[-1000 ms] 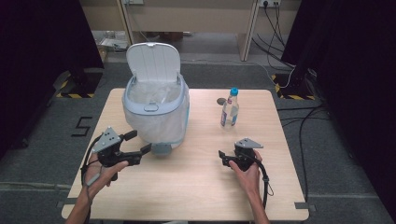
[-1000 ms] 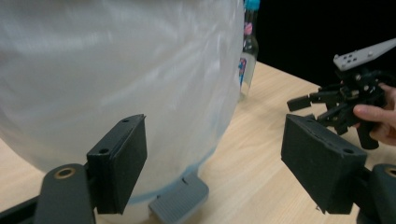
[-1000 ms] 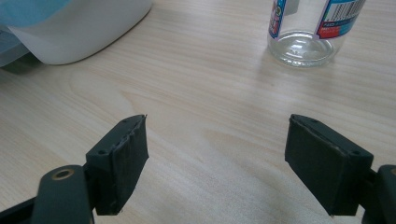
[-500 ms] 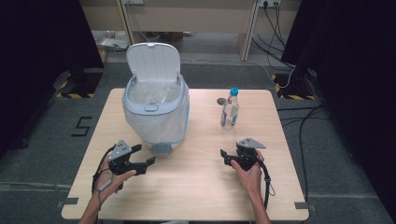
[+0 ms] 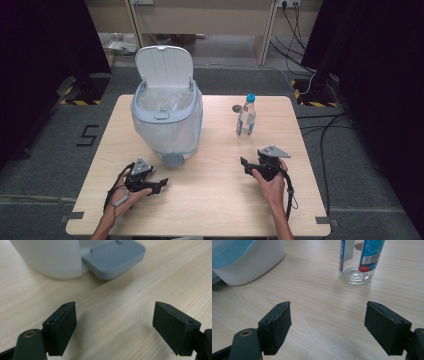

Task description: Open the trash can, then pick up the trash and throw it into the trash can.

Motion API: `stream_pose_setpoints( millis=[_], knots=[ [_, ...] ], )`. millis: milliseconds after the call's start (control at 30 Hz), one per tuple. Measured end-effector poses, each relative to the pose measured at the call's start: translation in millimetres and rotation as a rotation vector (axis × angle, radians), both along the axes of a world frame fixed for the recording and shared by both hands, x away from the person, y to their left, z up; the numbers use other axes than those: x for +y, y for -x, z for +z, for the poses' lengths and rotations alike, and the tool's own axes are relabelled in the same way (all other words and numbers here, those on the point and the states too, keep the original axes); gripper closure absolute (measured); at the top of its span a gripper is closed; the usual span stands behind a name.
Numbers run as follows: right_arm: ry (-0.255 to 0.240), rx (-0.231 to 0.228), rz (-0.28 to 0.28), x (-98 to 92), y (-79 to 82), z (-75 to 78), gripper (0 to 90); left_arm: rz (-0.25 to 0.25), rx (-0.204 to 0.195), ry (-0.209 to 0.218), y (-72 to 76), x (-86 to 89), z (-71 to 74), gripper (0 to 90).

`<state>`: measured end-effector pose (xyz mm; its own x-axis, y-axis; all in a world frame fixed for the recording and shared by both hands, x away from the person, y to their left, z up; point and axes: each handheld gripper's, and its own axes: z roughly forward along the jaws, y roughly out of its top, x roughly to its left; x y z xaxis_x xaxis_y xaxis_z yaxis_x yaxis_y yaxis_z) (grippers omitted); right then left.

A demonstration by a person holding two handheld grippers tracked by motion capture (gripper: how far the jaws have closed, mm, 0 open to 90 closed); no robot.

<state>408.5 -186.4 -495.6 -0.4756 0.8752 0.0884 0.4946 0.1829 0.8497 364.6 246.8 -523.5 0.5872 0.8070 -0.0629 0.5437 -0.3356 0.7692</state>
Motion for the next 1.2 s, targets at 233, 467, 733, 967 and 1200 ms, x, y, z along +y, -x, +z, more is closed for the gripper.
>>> stream_pose_setpoints(
  millis=[233, 467, 733, 967, 1200],
  knots=[
    [0.002, -0.006, -0.001, -0.8, -0.1, 0.9, 21.6, -0.026, -0.011, -0.046, 1.5, 1.5, -1.0, 18.5],
    [0.000, -0.011, -0.008, -1.6, -1.7, 3.7, 21.4, -0.013, 0.002, -0.057, 1.0, 1.6, -1.1, 12.9],
    [0.002, -0.047, -0.034, -1.0, -12.7, 7.5, 18.6, -0.012, 0.003, -0.053, 0.8, 1.8, -1.3, 12.0],
    [-0.032, -0.130, -0.065, -1.0, -31.3, 18.3, 15.3, -0.014, 0.004, -0.053, 0.8, 1.9, -1.3, 12.0],
    [-0.019, -0.164, -0.077, 3.4, -59.8, 28.1, 17.1, -0.015, 0.005, -0.053, 0.7, 2.2, -1.2, 12.2]
  ],
)
